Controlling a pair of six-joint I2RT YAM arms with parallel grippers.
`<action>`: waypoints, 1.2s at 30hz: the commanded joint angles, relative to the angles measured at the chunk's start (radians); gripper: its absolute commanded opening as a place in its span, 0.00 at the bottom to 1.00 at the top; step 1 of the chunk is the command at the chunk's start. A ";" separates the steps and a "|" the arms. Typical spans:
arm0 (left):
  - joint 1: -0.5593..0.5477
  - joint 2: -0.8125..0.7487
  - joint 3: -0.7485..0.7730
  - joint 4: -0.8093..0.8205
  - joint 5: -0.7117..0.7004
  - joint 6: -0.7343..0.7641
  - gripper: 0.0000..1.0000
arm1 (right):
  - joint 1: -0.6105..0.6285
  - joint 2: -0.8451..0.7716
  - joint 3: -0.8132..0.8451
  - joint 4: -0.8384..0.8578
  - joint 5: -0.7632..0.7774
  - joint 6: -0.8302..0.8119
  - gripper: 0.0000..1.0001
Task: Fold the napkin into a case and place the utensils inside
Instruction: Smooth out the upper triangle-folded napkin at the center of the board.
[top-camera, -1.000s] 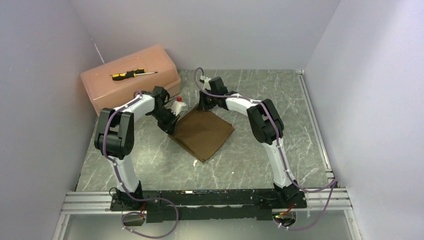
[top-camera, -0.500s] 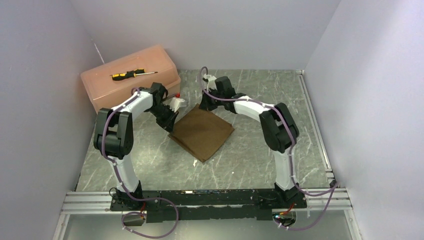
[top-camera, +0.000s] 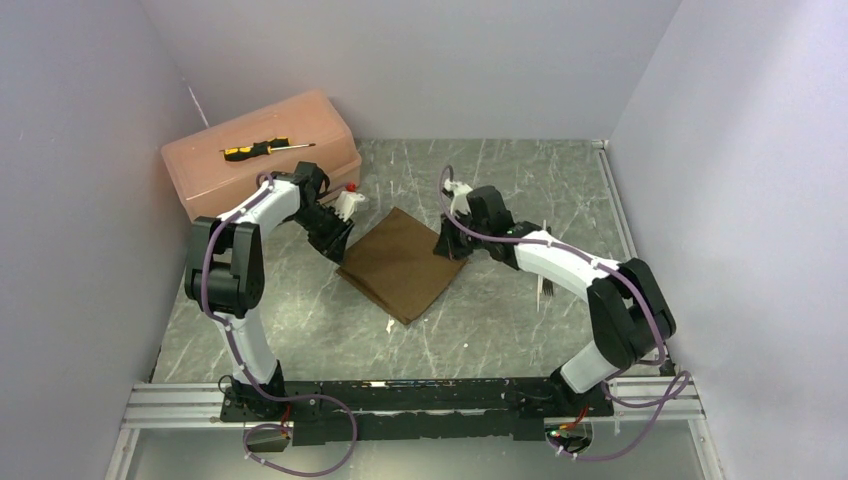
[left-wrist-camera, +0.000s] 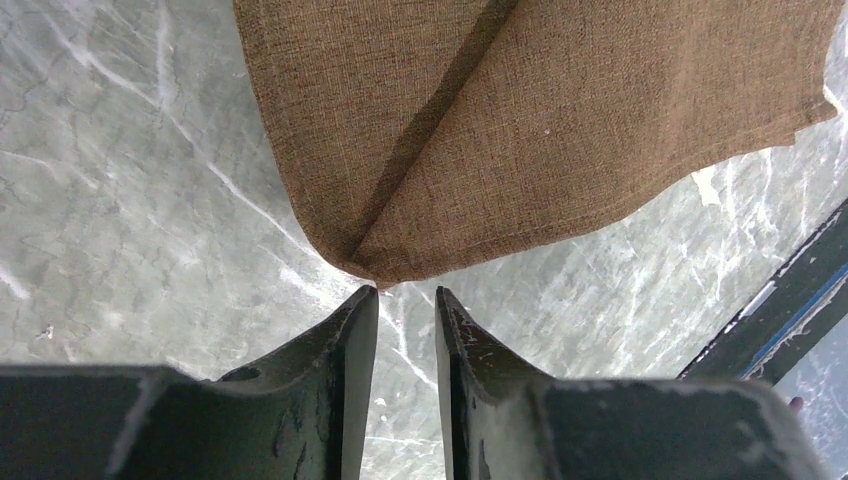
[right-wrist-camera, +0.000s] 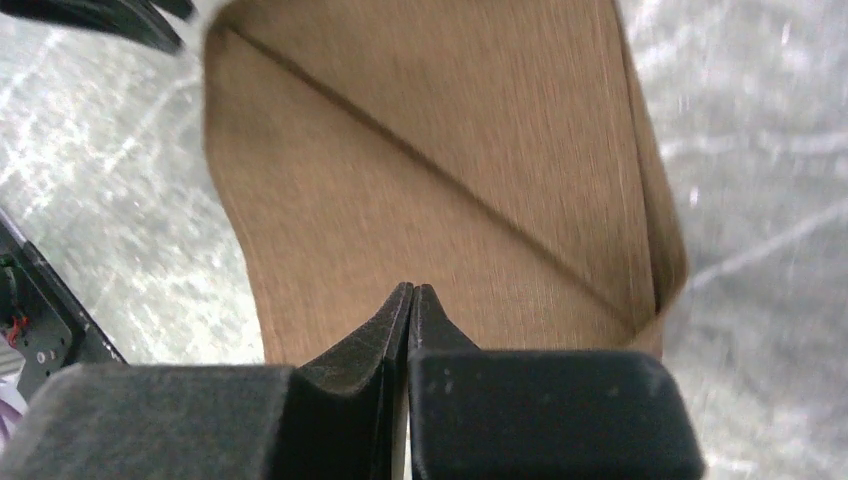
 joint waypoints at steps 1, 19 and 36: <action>0.000 -0.035 0.002 0.011 0.024 0.058 0.34 | -0.026 -0.054 -0.085 -0.020 0.071 0.079 0.03; -0.007 0.008 -0.033 0.029 0.028 0.132 0.28 | -0.089 0.023 -0.093 -0.102 0.164 0.229 0.28; 0.007 -0.138 0.213 -0.162 -0.021 0.190 0.95 | -0.090 -0.249 -0.047 -0.206 0.415 0.169 1.00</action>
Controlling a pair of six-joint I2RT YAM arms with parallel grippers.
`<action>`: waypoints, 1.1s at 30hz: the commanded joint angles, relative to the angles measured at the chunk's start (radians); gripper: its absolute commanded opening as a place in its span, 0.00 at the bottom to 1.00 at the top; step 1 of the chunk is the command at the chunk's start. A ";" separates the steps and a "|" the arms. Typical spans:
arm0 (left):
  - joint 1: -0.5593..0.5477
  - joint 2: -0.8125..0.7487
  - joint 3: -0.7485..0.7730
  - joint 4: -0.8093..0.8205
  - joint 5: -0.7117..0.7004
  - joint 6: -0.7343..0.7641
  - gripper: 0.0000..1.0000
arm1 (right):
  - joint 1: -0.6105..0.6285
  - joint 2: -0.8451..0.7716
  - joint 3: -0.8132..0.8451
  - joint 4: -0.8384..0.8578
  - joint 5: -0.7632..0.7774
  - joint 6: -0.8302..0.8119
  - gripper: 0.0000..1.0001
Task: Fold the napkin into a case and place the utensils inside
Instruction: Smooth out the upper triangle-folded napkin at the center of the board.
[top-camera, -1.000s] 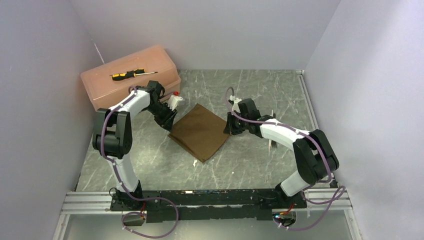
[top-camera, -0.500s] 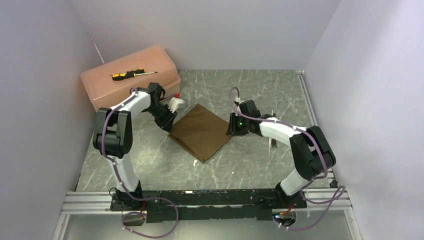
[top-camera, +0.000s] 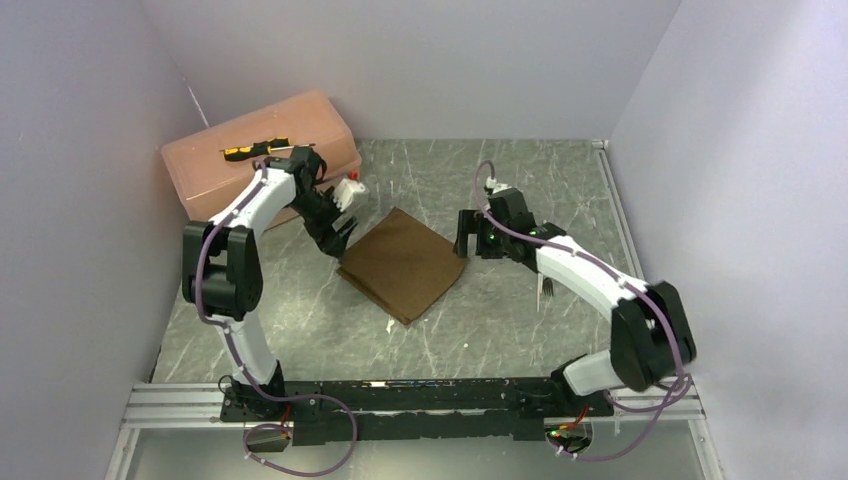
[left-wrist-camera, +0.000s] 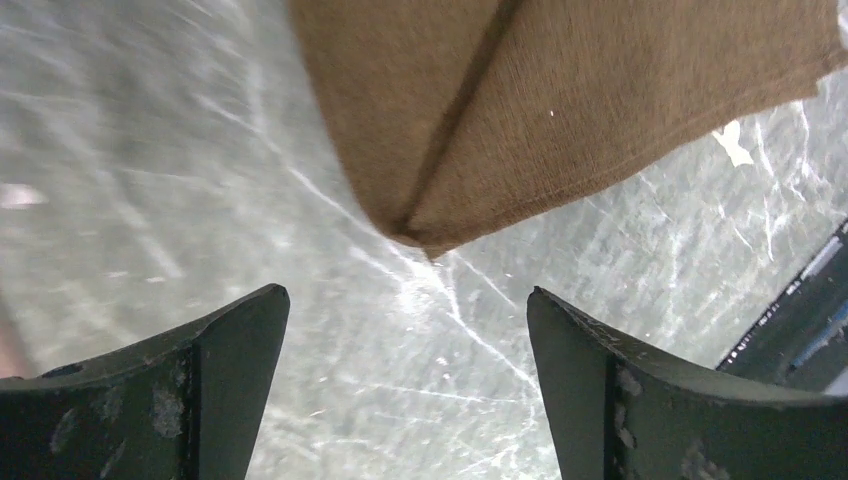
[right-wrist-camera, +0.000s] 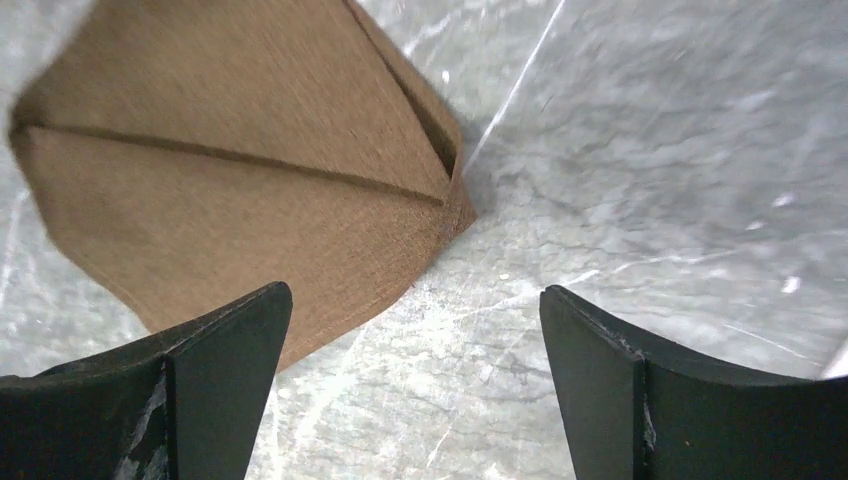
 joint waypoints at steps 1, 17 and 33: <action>0.006 -0.148 0.143 -0.062 0.008 0.023 0.95 | -0.015 -0.164 0.013 0.049 0.116 -0.006 1.00; -0.003 -0.234 0.004 0.141 -0.020 0.117 0.95 | -0.013 -0.097 -0.013 0.010 0.025 0.100 1.00; -0.078 -0.045 -0.131 0.144 -0.010 0.240 0.86 | 0.015 0.098 0.024 0.051 -0.057 0.144 0.68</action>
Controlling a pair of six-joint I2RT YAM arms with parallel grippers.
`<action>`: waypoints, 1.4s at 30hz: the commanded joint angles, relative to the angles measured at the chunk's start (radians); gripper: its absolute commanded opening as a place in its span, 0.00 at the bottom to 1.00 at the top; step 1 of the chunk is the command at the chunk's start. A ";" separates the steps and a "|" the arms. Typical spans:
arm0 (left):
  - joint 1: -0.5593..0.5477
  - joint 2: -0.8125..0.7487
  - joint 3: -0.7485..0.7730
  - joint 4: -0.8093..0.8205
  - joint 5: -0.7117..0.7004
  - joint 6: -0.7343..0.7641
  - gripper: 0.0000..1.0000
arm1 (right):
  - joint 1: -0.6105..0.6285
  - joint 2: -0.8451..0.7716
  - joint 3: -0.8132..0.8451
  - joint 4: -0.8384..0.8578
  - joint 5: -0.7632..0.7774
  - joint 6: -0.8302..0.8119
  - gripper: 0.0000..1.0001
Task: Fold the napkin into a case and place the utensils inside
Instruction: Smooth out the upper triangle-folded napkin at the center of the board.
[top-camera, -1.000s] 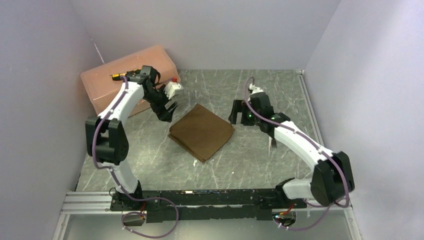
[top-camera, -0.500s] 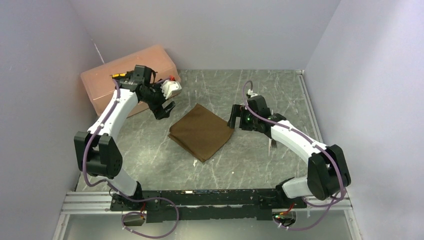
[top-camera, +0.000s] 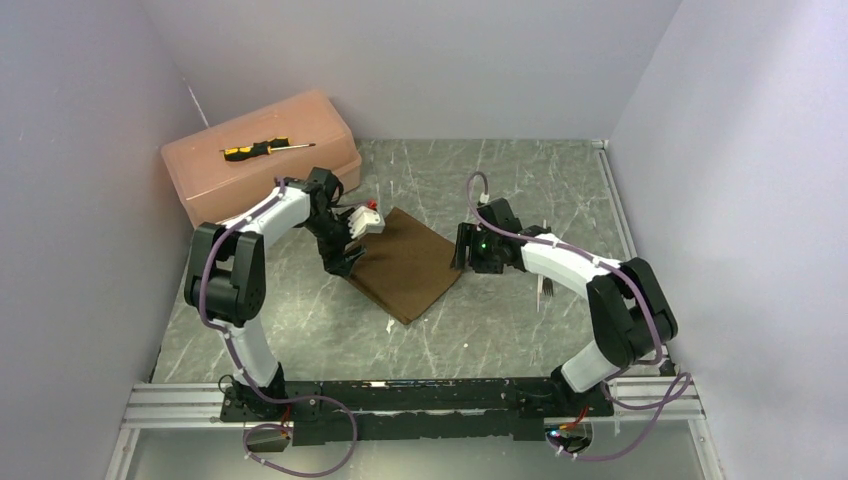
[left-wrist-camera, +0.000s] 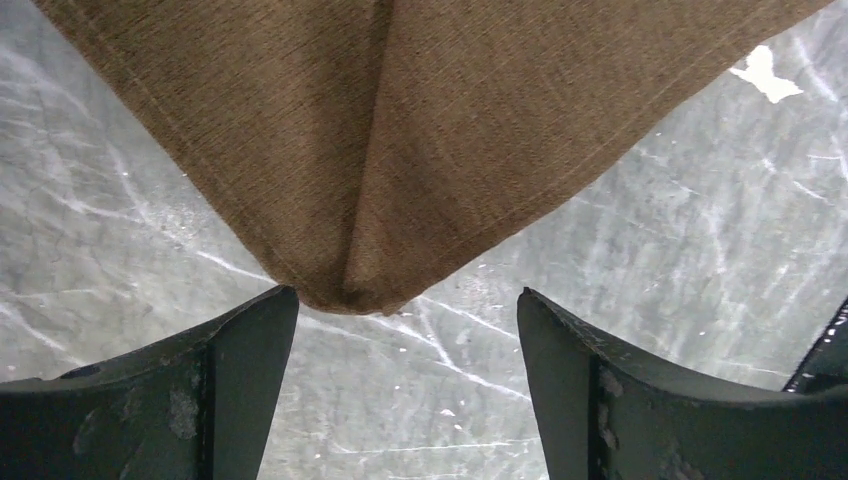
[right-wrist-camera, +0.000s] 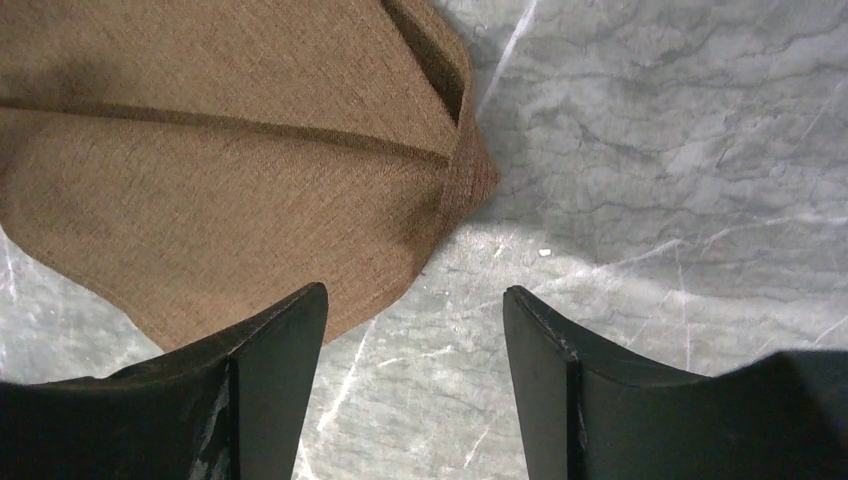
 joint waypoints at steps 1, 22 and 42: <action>0.012 0.007 0.007 0.058 -0.012 0.065 0.85 | 0.000 0.020 0.060 0.036 0.004 0.013 0.66; 0.005 0.006 -0.060 0.149 -0.001 0.154 0.65 | -0.024 0.123 0.088 0.104 0.001 0.021 0.34; 0.006 -0.058 -0.145 0.248 -0.093 0.120 0.14 | -0.043 0.121 0.049 0.155 -0.021 0.042 0.12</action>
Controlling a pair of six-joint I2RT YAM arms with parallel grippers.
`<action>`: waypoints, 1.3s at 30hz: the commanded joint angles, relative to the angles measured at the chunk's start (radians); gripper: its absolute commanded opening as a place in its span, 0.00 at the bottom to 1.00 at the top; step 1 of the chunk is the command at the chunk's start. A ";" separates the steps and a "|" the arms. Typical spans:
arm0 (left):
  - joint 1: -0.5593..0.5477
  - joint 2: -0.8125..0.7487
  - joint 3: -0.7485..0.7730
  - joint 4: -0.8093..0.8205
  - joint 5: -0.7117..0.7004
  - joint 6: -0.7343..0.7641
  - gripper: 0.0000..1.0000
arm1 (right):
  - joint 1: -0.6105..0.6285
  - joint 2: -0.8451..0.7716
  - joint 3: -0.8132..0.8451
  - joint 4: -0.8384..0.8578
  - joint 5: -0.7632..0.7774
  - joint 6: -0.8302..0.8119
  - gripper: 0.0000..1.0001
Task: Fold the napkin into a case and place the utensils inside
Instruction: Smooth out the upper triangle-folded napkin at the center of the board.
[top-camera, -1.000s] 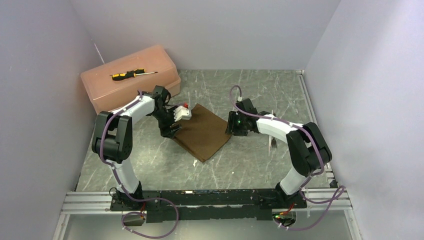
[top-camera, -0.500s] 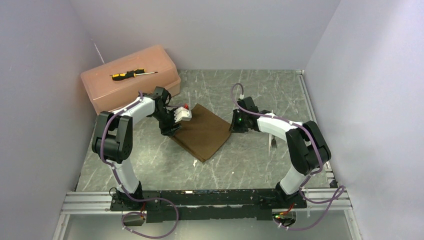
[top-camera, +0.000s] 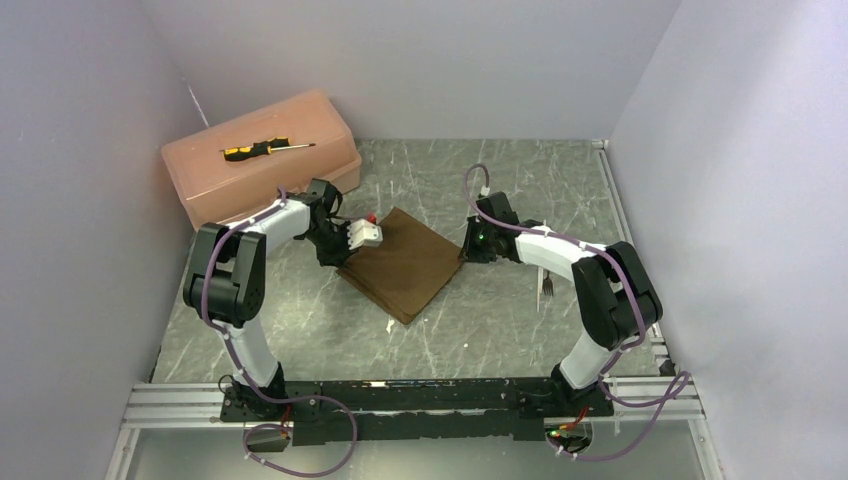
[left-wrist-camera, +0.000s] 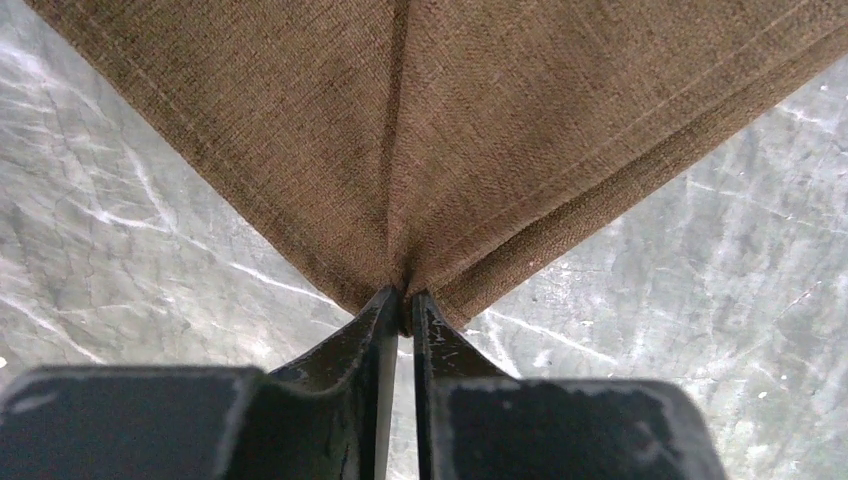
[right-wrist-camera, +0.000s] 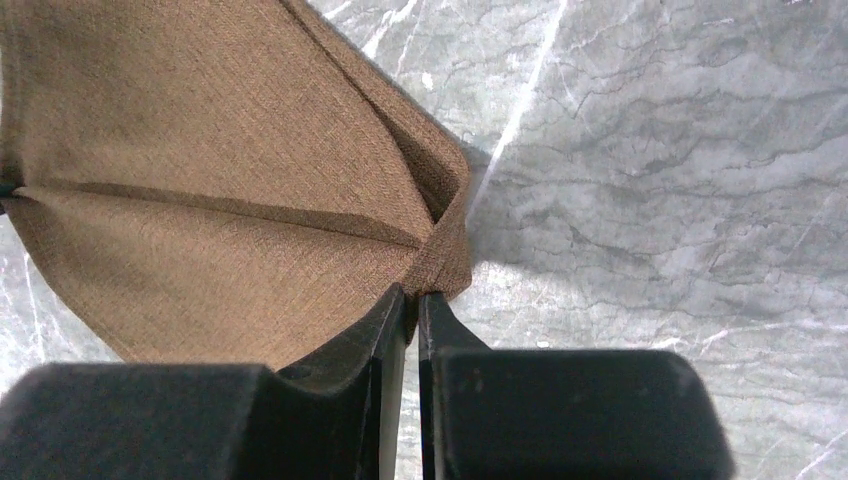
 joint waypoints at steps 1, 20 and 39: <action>-0.002 -0.066 -0.020 0.058 -0.022 -0.020 0.09 | -0.008 -0.003 -0.009 0.061 -0.019 0.018 0.12; 0.000 -0.150 -0.038 -0.058 0.055 -0.126 0.03 | -0.025 -0.010 -0.065 0.106 -0.040 0.015 0.10; 0.001 -0.121 -0.167 0.203 -0.081 -0.083 0.04 | -0.025 -0.012 -0.072 0.056 0.029 -0.083 0.34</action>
